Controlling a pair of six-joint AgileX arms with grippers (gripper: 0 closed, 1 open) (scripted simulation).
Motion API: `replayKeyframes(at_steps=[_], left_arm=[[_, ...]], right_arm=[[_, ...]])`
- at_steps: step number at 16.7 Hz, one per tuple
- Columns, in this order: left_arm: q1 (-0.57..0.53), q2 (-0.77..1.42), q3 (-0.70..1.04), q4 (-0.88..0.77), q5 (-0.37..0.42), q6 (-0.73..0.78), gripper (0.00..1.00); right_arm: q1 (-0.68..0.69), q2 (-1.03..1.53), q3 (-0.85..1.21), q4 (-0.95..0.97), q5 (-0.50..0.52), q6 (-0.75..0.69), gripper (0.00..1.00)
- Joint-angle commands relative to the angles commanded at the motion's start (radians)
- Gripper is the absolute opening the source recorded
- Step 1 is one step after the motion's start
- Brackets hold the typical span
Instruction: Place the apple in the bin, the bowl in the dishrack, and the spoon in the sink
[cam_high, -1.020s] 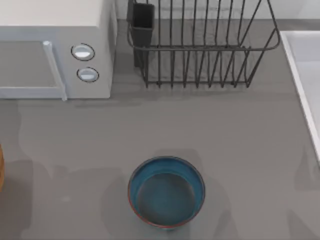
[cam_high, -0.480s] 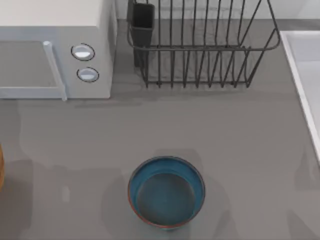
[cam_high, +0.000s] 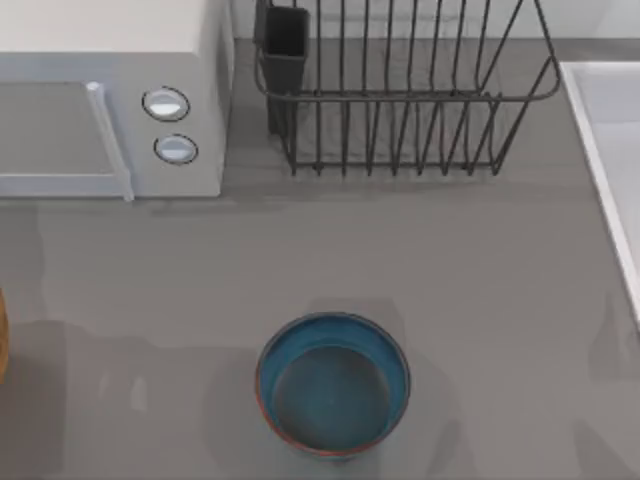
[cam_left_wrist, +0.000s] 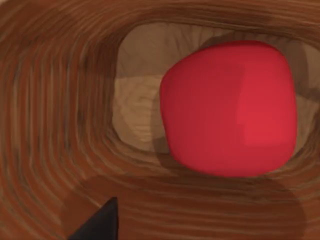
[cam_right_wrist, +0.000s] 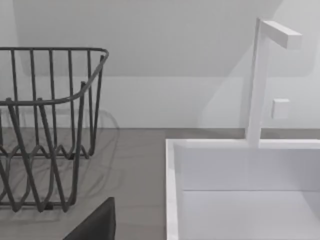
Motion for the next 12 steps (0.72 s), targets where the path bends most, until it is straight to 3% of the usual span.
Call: replayKeyframes(at_steps=[5, 12], left_arm=[[-0.041, -0.296, -0.2, 0.212, 0.002, 0.246, 1.0], [-0.124, -1.005, -0.615, 0.661, 0.007, 0.785, 1.0]], right_arm=[[0.0, 0.0, 0.0, 0.0, 0.0, 0.0, 1.0], [0.0, 0.0, 0.0, 0.0, 0.0, 0.0, 1.0]])
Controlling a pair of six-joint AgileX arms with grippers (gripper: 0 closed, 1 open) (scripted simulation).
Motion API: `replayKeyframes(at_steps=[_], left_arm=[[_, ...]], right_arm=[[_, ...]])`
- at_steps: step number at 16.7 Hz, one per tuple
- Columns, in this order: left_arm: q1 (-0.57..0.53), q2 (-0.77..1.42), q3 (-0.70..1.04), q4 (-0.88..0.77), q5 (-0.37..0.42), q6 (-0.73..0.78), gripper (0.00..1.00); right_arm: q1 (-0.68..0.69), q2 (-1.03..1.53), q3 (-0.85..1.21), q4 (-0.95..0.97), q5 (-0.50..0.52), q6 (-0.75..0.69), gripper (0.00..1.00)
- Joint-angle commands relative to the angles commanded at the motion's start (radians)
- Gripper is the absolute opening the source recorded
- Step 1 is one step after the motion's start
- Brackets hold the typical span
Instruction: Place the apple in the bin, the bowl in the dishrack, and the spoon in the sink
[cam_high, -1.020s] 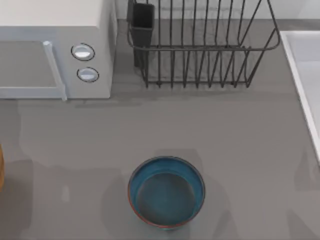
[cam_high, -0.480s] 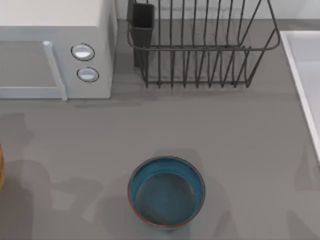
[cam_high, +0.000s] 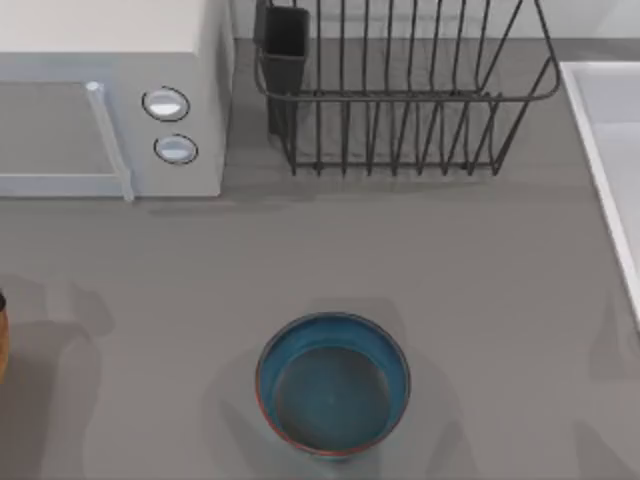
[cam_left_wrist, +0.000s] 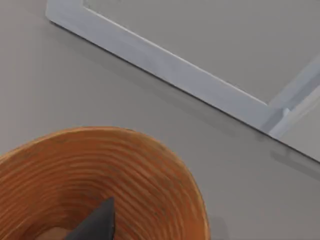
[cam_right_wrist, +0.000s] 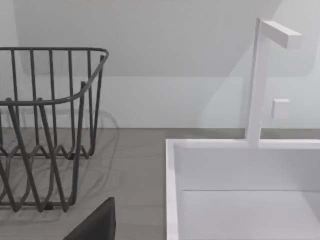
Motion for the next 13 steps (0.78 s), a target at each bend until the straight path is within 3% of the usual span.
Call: replayKeyframes(at_steps=[6, 13], left_arm=[[-0.063, -0.403, -0.309, 0.33, 0.003, 0.37, 1.0], [-0.075, -0.463, -0.366, 0.387, 0.004, 0.429, 1.0]], right_arm=[[0.0, 0.0, 0.0, 0.0, 0.0, 0.0, 1.0], [0.0, 0.0, 0.0, 0.0, 0.0, 0.0, 1.0]])
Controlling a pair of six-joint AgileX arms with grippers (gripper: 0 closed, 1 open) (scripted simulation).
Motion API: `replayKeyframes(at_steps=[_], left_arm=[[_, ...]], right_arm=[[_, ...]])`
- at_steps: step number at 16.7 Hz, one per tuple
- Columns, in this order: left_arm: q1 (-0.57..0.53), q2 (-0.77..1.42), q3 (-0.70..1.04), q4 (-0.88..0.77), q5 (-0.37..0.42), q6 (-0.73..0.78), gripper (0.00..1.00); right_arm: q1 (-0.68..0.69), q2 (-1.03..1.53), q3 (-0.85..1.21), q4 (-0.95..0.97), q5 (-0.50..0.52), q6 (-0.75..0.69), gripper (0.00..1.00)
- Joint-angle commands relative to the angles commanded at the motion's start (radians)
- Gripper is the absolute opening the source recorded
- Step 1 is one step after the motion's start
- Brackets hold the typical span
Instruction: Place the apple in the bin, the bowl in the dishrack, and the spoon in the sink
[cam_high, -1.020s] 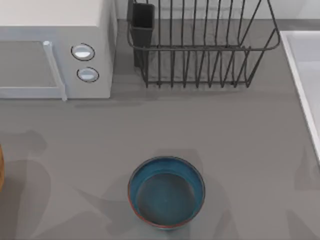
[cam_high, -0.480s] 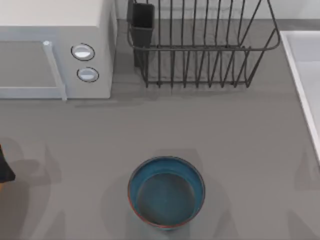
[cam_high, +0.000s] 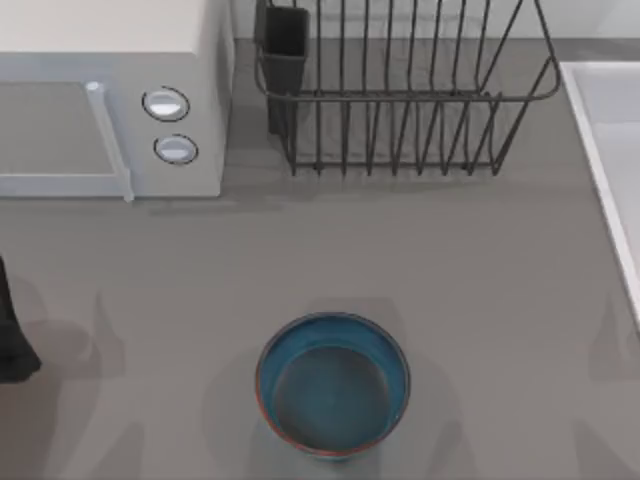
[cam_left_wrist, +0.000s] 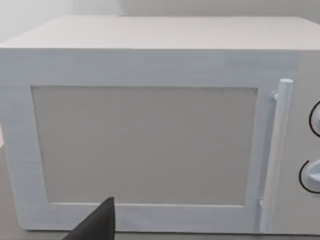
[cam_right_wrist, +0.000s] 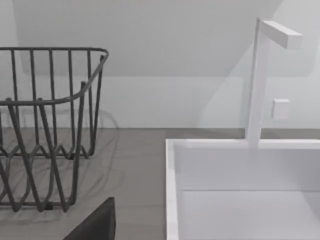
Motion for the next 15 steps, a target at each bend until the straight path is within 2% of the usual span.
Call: replayKeyframes(at_steps=[3, 7, 15], left_arm=[[0.0, 0.0, 0.0, 0.0, 0.0, 0.0, 1.0], [0.0, 0.0, 0.0, 0.0, 0.0, 0.0, 1.0], [0.0, 0.0, 0.0, 0.0, 0.0, 0.0, 1.0]], right_arm=[[0.017, 0.031, 0.031, -0.027, 0.001, 0.018, 1.0], [0.115, 0.22, 0.215, -0.175, 0.002, 0.117, 1.0], [0.439, 1.016, 0.829, -0.678, -0.012, 0.451, 1.0]])
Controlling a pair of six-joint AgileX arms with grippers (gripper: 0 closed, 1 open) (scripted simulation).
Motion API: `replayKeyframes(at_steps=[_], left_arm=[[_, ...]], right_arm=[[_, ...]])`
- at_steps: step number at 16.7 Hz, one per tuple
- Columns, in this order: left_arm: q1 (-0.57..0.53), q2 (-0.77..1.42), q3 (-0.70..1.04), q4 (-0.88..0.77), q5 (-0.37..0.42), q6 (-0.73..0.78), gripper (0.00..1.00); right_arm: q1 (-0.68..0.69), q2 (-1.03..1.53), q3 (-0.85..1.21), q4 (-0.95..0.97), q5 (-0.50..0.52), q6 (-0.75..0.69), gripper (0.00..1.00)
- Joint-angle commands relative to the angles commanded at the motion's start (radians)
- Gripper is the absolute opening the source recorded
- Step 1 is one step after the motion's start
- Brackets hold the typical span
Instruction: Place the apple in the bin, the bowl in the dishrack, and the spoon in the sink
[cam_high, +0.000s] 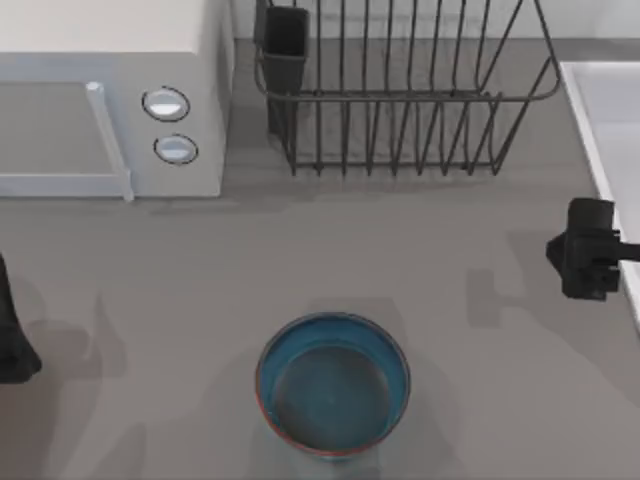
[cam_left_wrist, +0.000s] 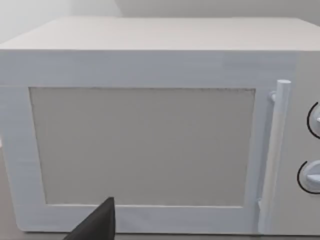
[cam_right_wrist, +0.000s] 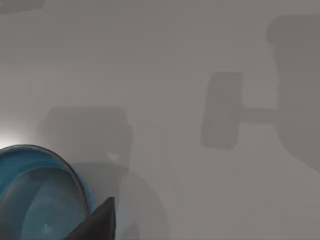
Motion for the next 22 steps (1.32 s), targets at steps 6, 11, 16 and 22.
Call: replayKeyframes(at_steps=[6, 11, 16, 22], left_arm=[[0.0, 0.0, 0.0, 0.0, 0.0, 0.0, 1.0], [0.0, 0.0, 0.0, 0.0, 0.0, 0.0, 1.0], [0.0, 0.0, 0.0, 0.0, 0.0, 0.0, 1.0], [0.0, 0.0, 0.0, 0.0, 0.0, 0.0, 1.0]], right_arm=[[0.226, 0.549, 0.431, -0.352, -0.007, 0.232, 1.0], [0.344, 0.808, 0.666, -0.526, 0.008, 0.346, 1.0], [0.366, 0.857, 0.709, -0.558, 0.013, 0.368, 1.0], [0.364, 0.876, 0.648, -0.481, 0.013, 0.367, 1.0]])
